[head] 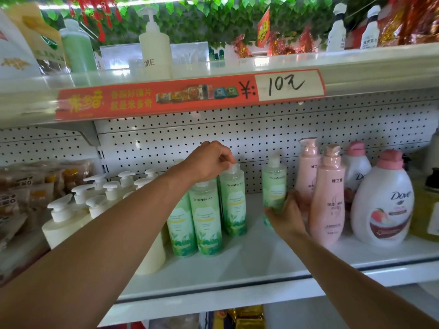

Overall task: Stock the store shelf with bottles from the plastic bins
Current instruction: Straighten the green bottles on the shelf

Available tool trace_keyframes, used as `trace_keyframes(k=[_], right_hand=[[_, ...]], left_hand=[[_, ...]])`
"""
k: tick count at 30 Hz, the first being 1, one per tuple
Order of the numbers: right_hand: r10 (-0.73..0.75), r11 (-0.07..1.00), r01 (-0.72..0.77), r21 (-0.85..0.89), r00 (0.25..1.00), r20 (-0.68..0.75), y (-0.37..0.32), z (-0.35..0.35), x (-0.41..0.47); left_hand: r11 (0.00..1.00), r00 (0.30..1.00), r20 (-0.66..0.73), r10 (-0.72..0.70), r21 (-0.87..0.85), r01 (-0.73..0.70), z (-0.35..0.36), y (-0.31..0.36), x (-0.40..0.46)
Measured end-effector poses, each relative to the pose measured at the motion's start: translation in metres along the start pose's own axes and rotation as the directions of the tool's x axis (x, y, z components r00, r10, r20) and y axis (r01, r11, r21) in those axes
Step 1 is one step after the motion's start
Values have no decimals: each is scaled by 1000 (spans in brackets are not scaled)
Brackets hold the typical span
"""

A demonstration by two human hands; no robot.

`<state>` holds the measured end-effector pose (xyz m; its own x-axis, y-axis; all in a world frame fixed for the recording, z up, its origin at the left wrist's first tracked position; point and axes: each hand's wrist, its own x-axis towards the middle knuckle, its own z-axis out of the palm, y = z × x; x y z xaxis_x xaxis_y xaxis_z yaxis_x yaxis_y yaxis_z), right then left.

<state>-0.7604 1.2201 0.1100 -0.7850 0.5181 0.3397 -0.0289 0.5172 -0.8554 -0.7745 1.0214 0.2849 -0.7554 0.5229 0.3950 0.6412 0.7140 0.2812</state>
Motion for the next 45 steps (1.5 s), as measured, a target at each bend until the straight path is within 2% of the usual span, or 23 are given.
trace_keyframes(k=[6, 13, 16, 23, 30, 32, 34, 37, 39, 41, 45], right_hand=[[-72, 997, 69, 34, 989, 126, -8, -7, -29], [-145, 989, 142, 31, 967, 210, -22, -17, -68], [-145, 989, 135, 54, 953, 267, -30, -17, -80], [-140, 988, 112, 110, 945, 296, -47, -2, -93], [-156, 988, 153, 33, 954, 257, -51, 7, -91], [-157, 988, 154, 34, 950, 270, -50, 7, -89], [-173, 977, 121, 178, 934, 313, -47, 7, -88], [-224, 894, 54, 445, 913, 340, -49, 3, -89], [-185, 860, -16, 510, 922, 340, -53, 5, -80], [-53, 861, -153, 486, 921, 385, -59, 9, -64], [37, 726, -416, 548, 819, 572, -74, 15, -32]], left_hand=[[1000, 998, 56, -17, 14, 16, -3, 2, -6], [998, 977, 205, -55, -4, 57, -9, -5, -23], [999, 987, 153, -41, -21, 45, -8, -13, -41], [981, 994, 97, -43, 193, 24, -9, -31, -76], [985, 999, 28, -27, 174, 21, -4, -34, -79], [982, 999, -34, -7, 186, 13, 1, -36, -82], [996, 980, -199, -5, 82, 21, 11, -37, -93], [994, 904, -420, -78, -105, 37, 36, -37, -116], [986, 872, -467, -149, -138, 95, 53, -37, -127], [976, 858, -471, -205, -162, 145, 64, -38, -131], [969, 856, -457, -241, -158, 189, 65, -41, -126]])
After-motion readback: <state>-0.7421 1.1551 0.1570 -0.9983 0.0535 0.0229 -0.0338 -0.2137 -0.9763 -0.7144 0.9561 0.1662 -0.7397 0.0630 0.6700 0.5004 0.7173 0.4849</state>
